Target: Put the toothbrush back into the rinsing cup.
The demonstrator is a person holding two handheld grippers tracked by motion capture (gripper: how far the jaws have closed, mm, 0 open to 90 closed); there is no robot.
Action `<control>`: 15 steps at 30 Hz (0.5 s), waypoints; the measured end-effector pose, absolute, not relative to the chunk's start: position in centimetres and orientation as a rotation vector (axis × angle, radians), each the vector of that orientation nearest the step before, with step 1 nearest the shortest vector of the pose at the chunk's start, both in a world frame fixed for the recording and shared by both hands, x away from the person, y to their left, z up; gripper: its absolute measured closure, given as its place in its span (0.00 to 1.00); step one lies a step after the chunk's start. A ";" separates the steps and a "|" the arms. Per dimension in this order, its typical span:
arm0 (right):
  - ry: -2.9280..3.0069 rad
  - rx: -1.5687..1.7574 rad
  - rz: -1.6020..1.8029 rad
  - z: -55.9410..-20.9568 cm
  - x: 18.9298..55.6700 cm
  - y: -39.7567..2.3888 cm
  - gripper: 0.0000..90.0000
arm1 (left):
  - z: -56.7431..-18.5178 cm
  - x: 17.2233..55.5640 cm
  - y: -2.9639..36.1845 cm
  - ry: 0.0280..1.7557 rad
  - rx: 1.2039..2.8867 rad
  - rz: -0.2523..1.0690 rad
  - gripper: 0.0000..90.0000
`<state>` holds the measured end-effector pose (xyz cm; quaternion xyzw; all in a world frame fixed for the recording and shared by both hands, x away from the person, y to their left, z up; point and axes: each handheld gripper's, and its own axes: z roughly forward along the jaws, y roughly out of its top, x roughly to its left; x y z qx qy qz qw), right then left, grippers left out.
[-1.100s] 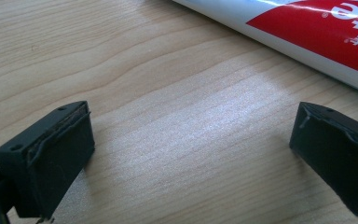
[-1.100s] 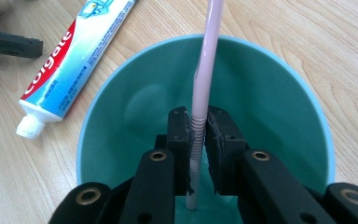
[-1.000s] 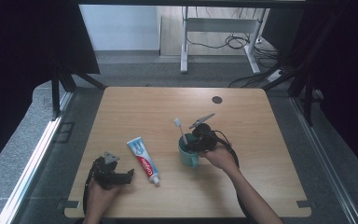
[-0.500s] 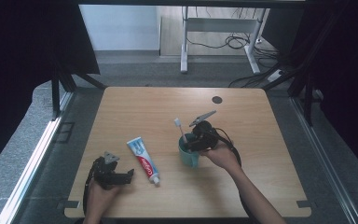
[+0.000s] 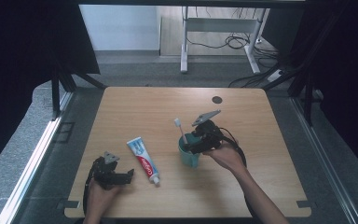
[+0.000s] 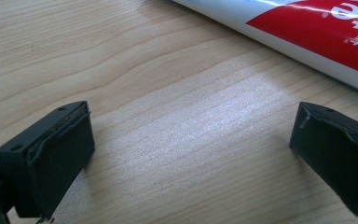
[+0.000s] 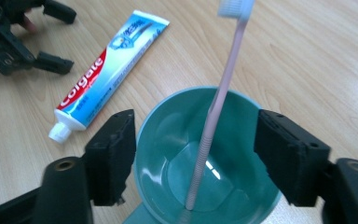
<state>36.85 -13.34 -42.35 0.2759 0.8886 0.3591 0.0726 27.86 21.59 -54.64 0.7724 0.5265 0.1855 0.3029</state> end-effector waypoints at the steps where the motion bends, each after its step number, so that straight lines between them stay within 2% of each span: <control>1: 2.663 0.826 1.084 -42.3 36.8 -13.5 0.27 | -54.6 27.9 21.6 1.395 2.048 0.491 0.00; 6: 2.631 0.829 1.075 -41.9 36.4 -14.1 0.17 | -54.6 27.9 21.6 1.396 2.048 0.492 0.00; 12: 2.604 0.840 1.052 -41.9 36.0 -15.3 0.13 | -54.6 27.9 21.6 1.396 2.047 0.492 0.00; 15: 2.585 0.842 1.041 -42.1 35.7 -16.0 0.07 | -54.6 27.8 21.6 1.393 2.056 0.492 0.00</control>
